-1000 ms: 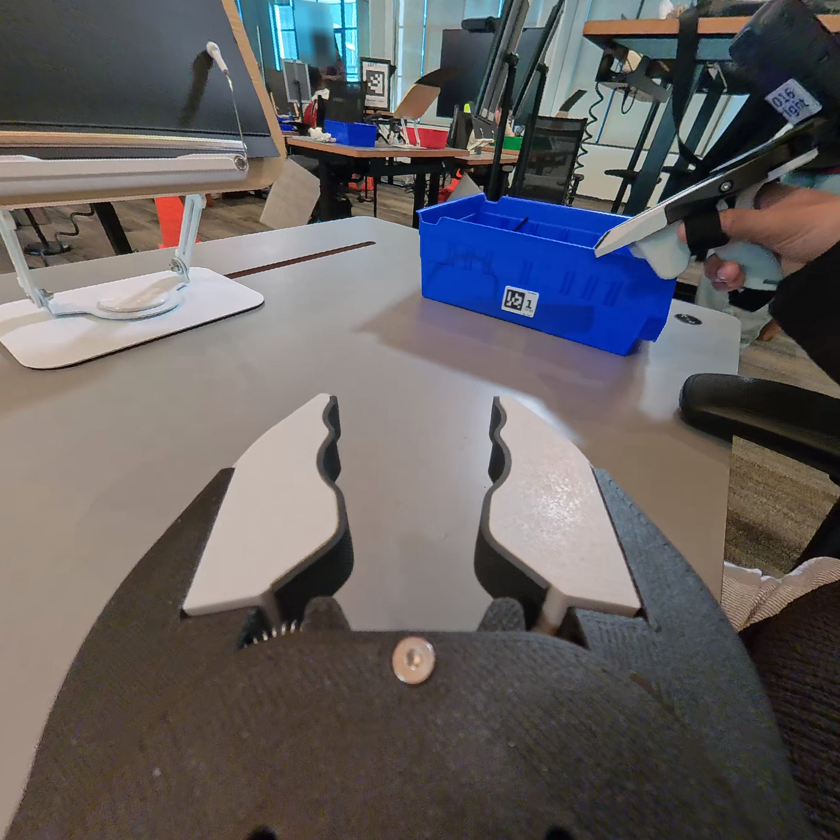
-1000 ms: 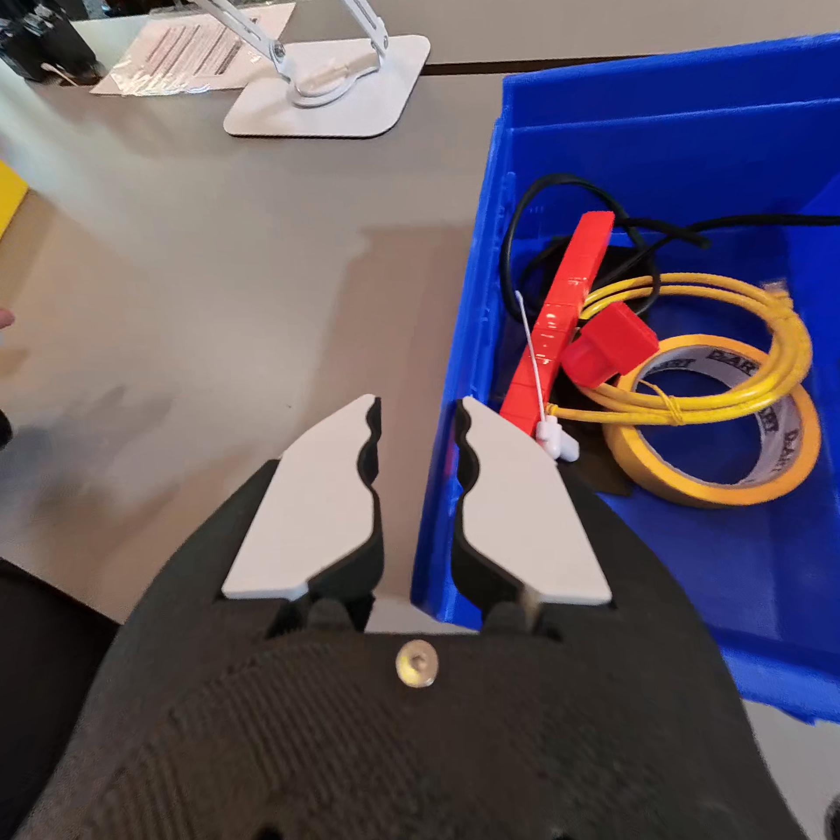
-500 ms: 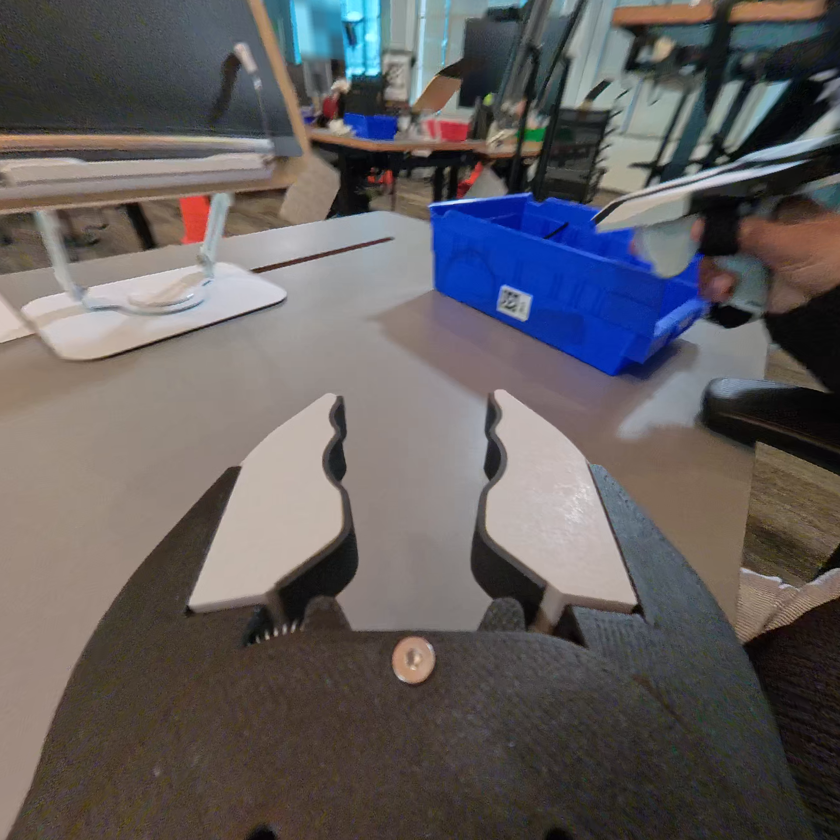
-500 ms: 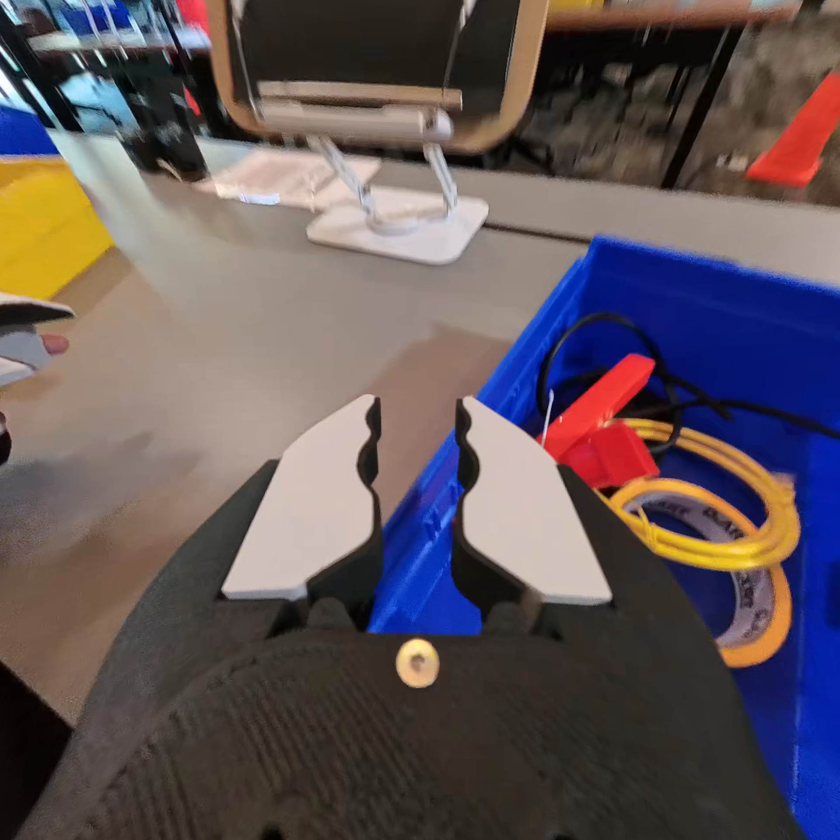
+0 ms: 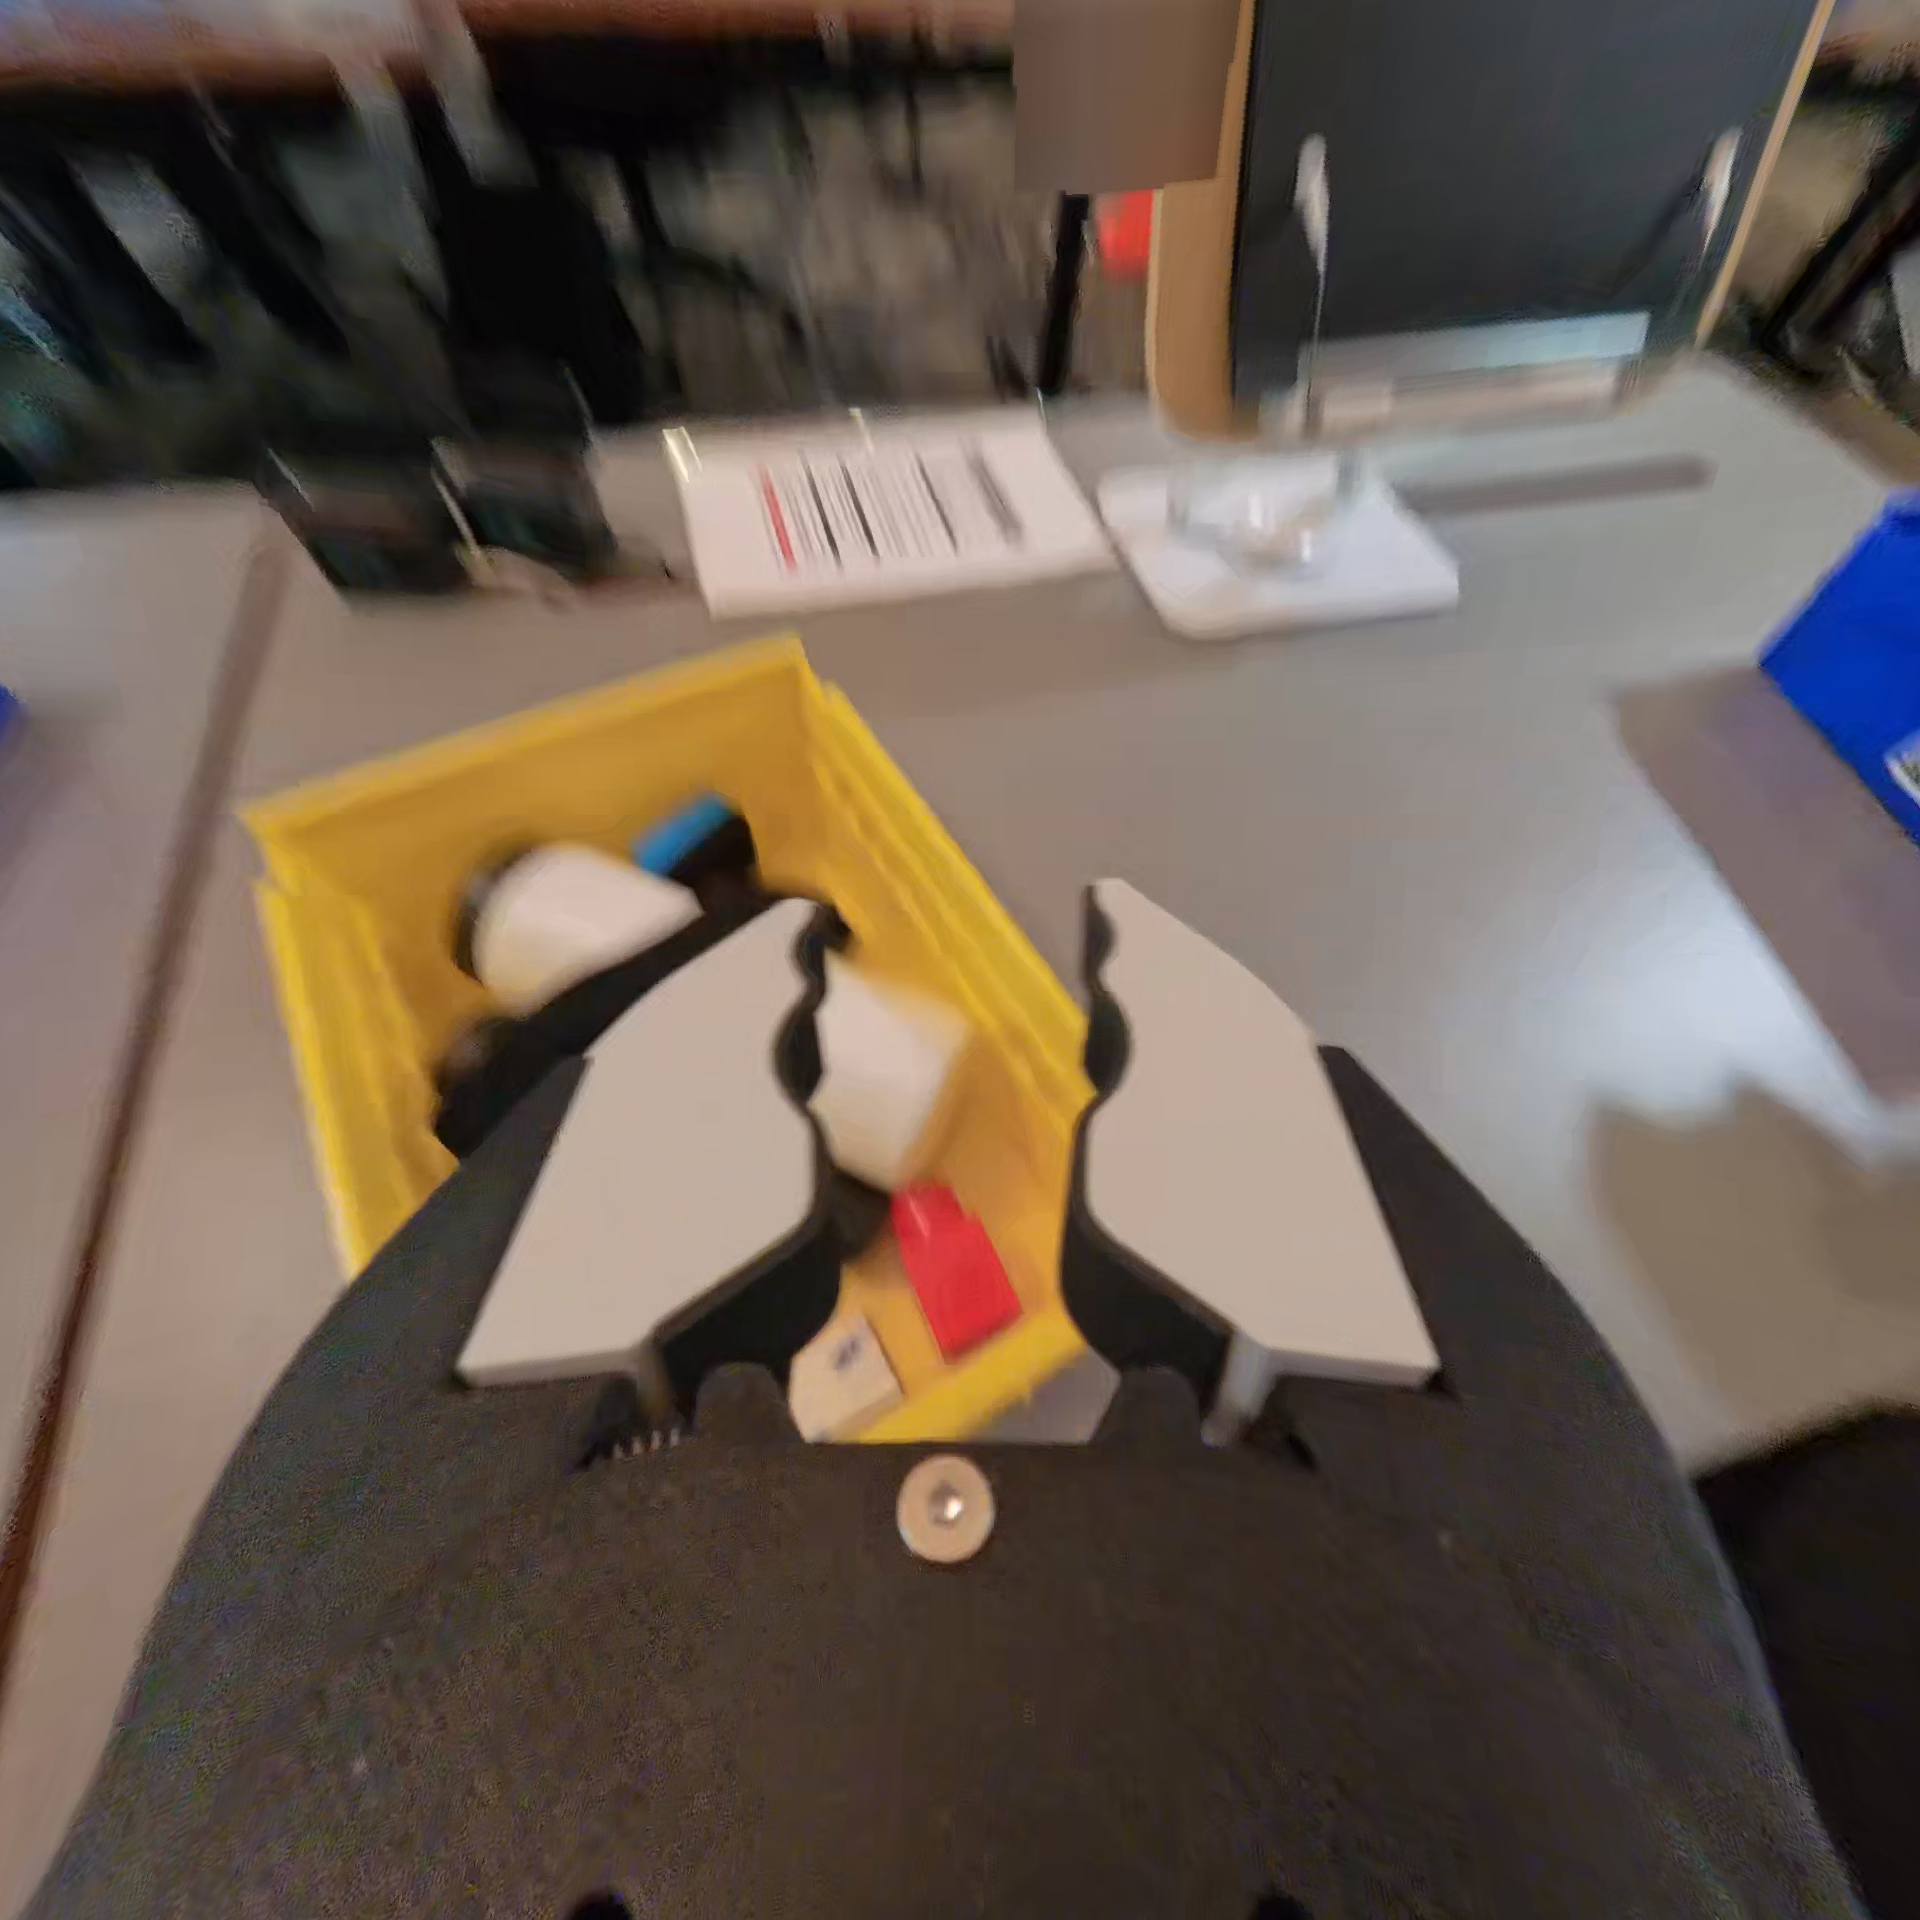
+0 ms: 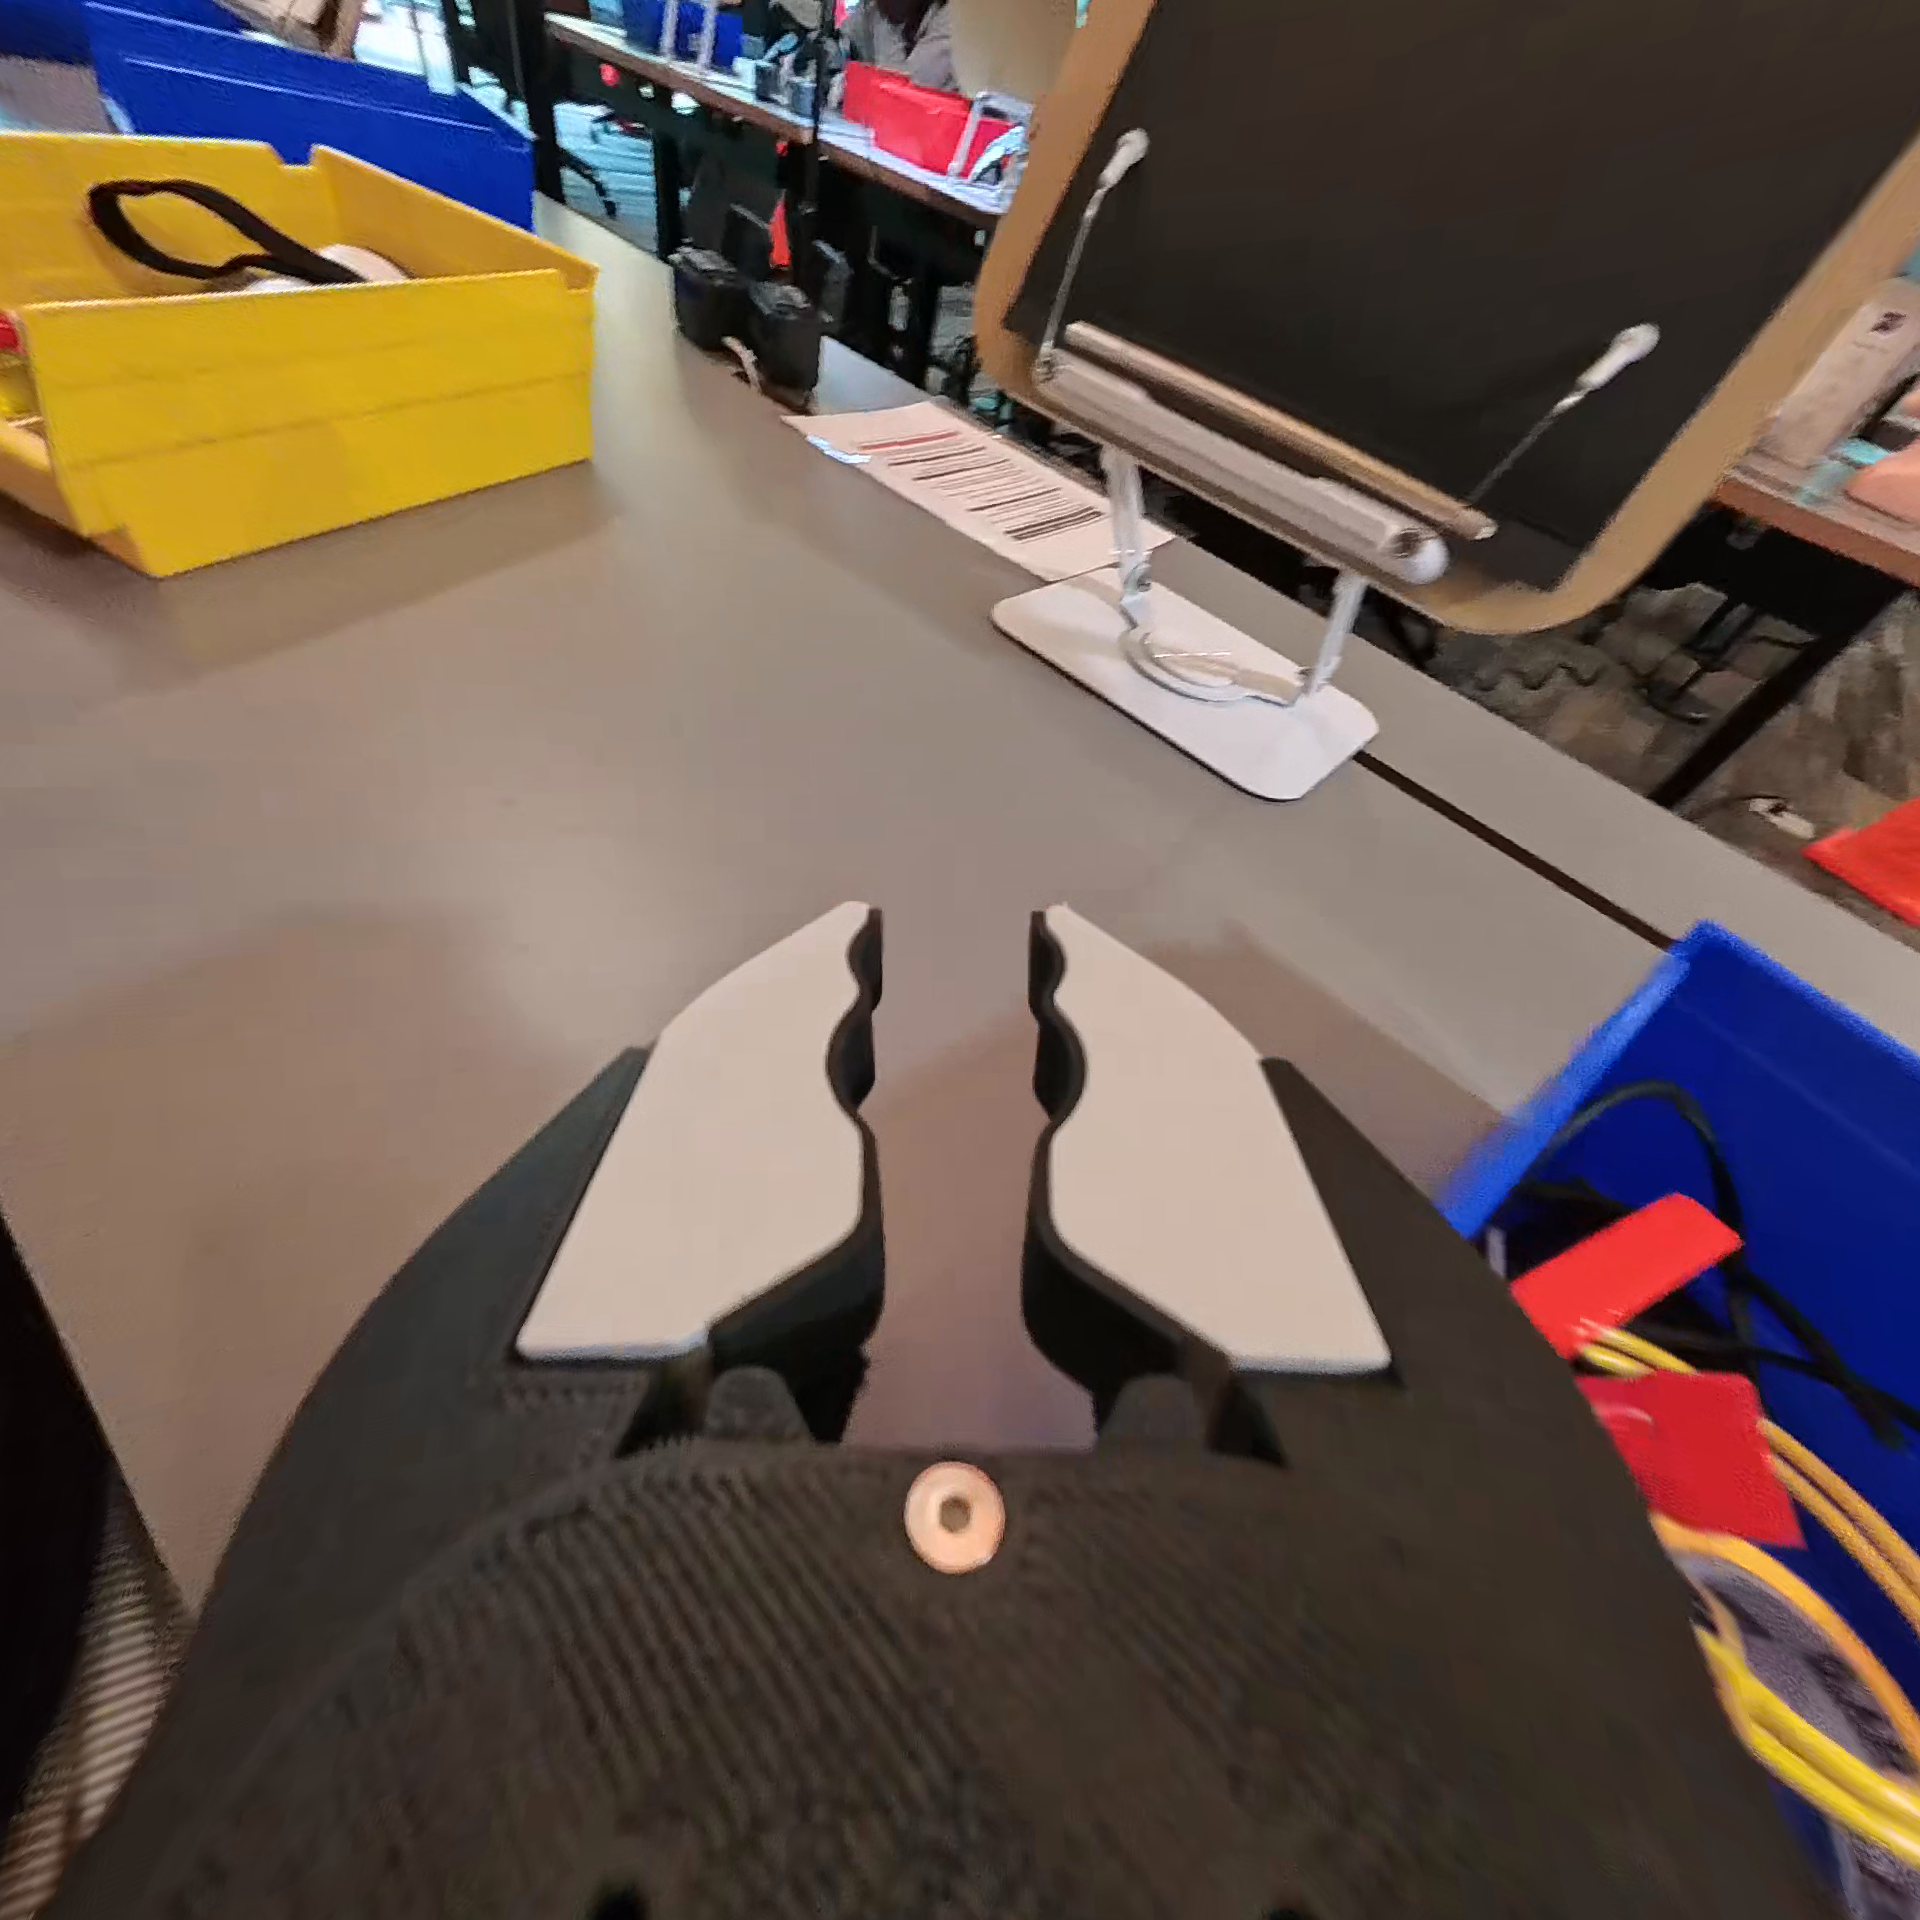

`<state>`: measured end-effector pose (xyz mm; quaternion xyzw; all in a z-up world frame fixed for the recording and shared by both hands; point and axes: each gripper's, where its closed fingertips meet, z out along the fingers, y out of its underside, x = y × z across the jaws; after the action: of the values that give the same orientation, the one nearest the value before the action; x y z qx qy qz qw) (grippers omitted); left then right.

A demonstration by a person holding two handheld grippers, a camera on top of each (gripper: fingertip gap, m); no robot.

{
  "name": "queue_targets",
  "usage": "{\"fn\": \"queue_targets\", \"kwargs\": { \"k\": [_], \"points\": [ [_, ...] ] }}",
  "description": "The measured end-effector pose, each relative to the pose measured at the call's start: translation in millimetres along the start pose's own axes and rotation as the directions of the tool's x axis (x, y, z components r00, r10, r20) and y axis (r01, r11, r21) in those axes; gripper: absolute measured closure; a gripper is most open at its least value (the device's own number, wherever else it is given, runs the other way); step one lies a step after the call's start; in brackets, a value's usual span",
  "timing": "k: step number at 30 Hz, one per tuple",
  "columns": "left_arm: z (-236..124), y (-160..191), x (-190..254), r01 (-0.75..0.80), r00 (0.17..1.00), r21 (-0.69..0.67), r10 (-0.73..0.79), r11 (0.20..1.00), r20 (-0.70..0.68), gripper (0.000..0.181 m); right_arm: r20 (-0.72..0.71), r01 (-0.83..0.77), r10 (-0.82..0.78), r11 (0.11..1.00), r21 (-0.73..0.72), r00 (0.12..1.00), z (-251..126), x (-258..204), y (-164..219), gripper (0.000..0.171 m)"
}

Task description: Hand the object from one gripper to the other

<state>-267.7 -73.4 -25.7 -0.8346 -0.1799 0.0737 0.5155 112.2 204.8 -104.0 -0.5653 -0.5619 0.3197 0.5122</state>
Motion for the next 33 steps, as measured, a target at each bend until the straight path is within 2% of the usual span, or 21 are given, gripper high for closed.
{"fn": "queue_targets", "kwargs": {
  "k": [1, 2, 5, 7, 10, 12, 13, 14, 15, 19, 24, 26, 29, 31, 33],
  "points": [
    [10, 24, 2, 0.032, 0.997, -0.122, -0.040, 0.992, -0.063, 0.116, 0.034, -0.013, 0.014, 1.000, -0.009, 0.999, 4, -8, 1, 0.144],
    [19, 48, 6, 0.045, 0.990, -0.243, -0.076, 0.969, -0.121, 0.110, 0.075, -0.026, 0.027, 0.999, -0.020, 0.997, 8, -17, 3, 0.144],
    [43, 110, 3, 0.005, 0.991, -0.500, -0.071, 0.866, -0.113, 0.107, 0.142, -0.021, 0.024, 0.999, -0.024, 0.990, 15, -37, 2, 0.144],
    [50, 142, -4, -0.029, 0.998, -0.640, -0.017, 0.768, -0.065, 0.113, 0.156, 0.005, -0.002, 1.000, -0.023, 0.988, 16, -45, 2, 0.144],
    [55, 176, -10, -0.050, 0.999, -0.763, 0.043, 0.645, -0.029, 0.120, 0.156, 0.040, -0.034, 0.999, -0.033, 0.987, 18, -50, 5, 0.144],
    [58, 192, -13, -0.045, 0.998, -0.812, 0.061, 0.581, -0.011, 0.115, 0.159, 0.050, -0.042, 0.998, -0.043, 0.986, 20, -51, 8, 0.144],
    [59, 193, -9, -0.022, 1.000, -0.818, 0.023, 0.574, -0.011, 0.116, 0.163, 0.050, -0.042, 0.998, -0.045, 0.986, 20, -52, 9, 0.144],
    [59, 192, -9, -0.019, 1.000, -0.817, 0.008, 0.576, -0.017, 0.125, 0.164, 0.051, -0.043, 0.998, -0.047, 0.986, 20, -52, 10, 0.144],
    [59, 191, -6, -0.035, 0.999, -0.810, -0.001, 0.585, -0.044, 0.144, 0.162, 0.055, -0.046, 0.997, -0.046, 0.986, 20, -52, 11, 0.145],
    [57, 185, -9, -0.063, 0.998, -0.788, 0.019, 0.612, -0.065, 0.144, 0.152, 0.069, -0.062, 0.997, -0.045, 0.986, 19, -50, 11, 0.145],
    [33, 130, -13, -0.051, 0.999, -0.642, 0.029, 0.765, -0.045, 0.144, 0.156, 0.068, -0.062, 0.997, -0.031, 0.986, 20, -52, 11, 0.146],
    [24, 96, -7, -0.042, 0.998, -0.503, 0.013, 0.863, -0.060, 0.144, 0.168, 0.060, -0.054, 0.998, -0.029, 0.984, 22, -55, 12, 0.146],
    [17, 34, 14, -0.018, 0.990, -0.198, -0.010, 0.980, -0.140, 0.144, 0.195, 0.051, -0.045, 0.998, -0.028, 0.980, 26, -64, 13, 0.146],
    [13, 0, 43, 0.039, 0.962, -0.011, -0.041, 0.999, -0.271, 0.144, 0.215, 0.054, -0.049, 0.998, -0.019, 0.975, 28, -71, 12, 0.146],
    [15, -18, 81, 0.109, 0.901, 0.084, -0.063, 0.991, -0.428, 0.145, 0.232, 0.076, -0.073, 0.997, -0.002, 0.970, 29, -80, 10, 0.146]
  ]
}}
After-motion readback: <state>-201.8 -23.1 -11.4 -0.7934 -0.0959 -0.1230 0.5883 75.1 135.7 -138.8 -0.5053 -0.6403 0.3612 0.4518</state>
